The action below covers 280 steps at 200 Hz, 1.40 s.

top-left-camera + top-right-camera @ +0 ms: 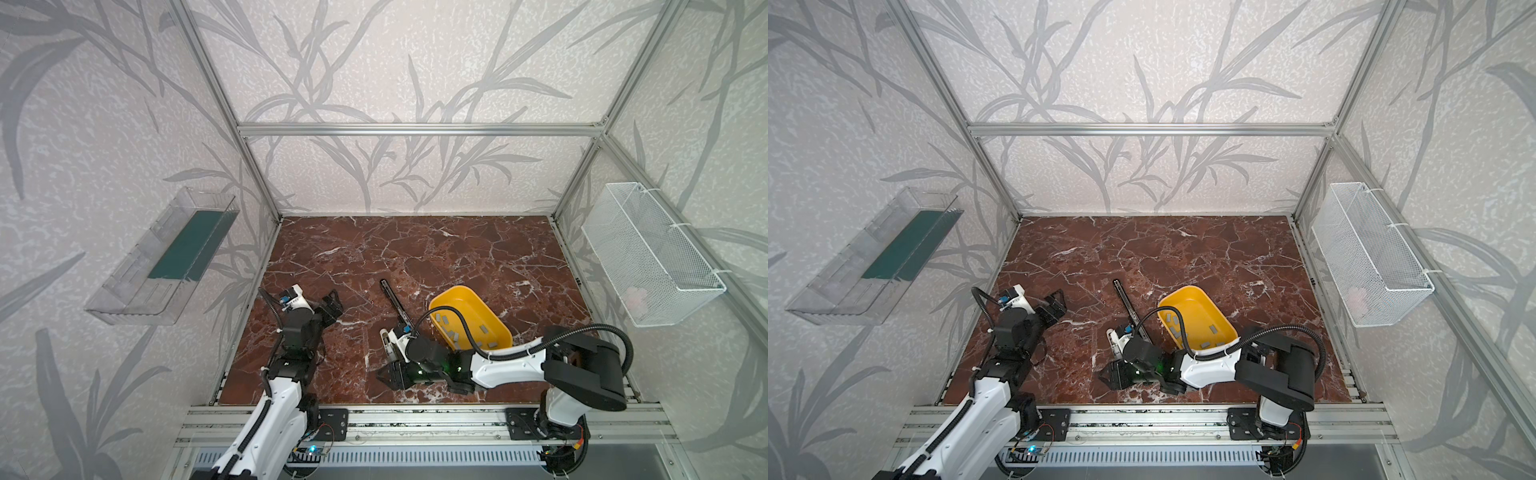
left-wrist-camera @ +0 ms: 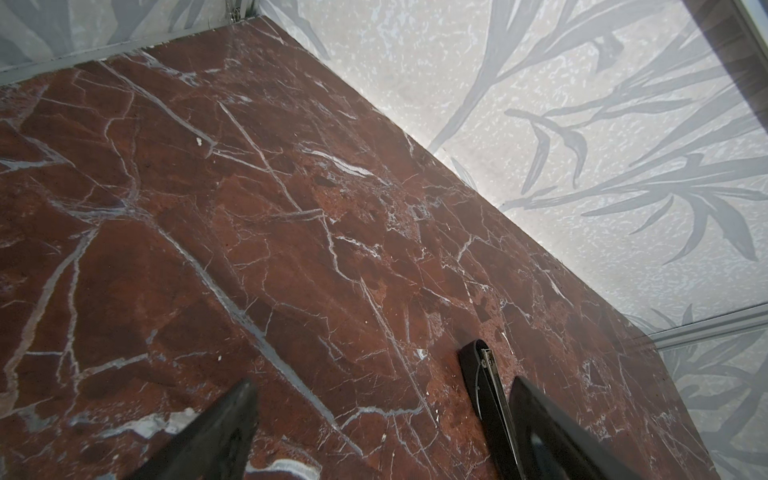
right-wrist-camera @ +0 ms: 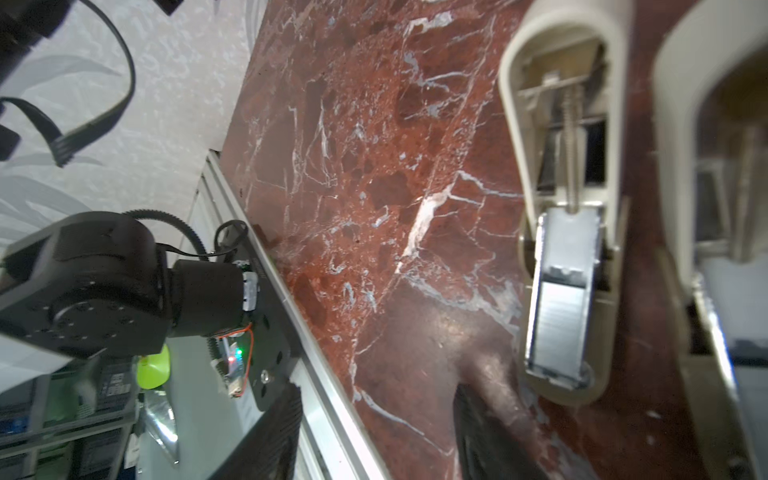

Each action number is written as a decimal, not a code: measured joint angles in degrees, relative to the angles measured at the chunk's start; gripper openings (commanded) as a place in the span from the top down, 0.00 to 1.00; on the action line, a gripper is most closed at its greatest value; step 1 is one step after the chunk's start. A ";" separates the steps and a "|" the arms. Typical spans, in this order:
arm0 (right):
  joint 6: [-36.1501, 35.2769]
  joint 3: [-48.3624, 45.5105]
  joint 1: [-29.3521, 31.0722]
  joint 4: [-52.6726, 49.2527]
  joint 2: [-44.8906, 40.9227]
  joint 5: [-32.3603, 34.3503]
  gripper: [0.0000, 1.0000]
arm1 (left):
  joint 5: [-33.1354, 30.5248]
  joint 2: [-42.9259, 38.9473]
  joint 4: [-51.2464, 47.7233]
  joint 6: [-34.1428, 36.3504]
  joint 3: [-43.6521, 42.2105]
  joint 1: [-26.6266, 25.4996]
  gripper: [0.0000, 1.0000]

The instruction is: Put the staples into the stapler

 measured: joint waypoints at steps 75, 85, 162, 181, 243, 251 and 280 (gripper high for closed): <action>-10.19 1.27 5.05 -10.58 -3.78 15.74 0.37 | 1.01 1.64 0.98 -0.02 0.83 0.00 0.06; -11.72 1.27 5.16 -10.67 -3.80 16.85 0.37 | 1.07 1.79 1.14 -0.02 0.83 0.00 0.06; -16.94 2.05 5.77 -12.07 0.92 21.68 0.37 | 1.84 3.45 1.40 -0.04 0.83 0.00 0.06; -17.38 2.97 5.99 -12.31 2.51 22.49 0.38 | 1.84 3.45 1.42 -0.02 0.83 0.00 0.07; -18.05 5.64 6.73 -12.39 6.43 27.52 0.46 | 2.03 3.45 1.53 -0.04 0.83 0.00 0.06; -18.08 5.79 6.73 -12.28 6.69 28.13 0.47 | 2.03 3.45 1.53 -0.07 0.83 0.00 0.07; -18.03 6.16 6.84 -12.26 7.41 30.16 0.52 | 2.08 3.39 1.55 -0.07 0.83 0.00 0.06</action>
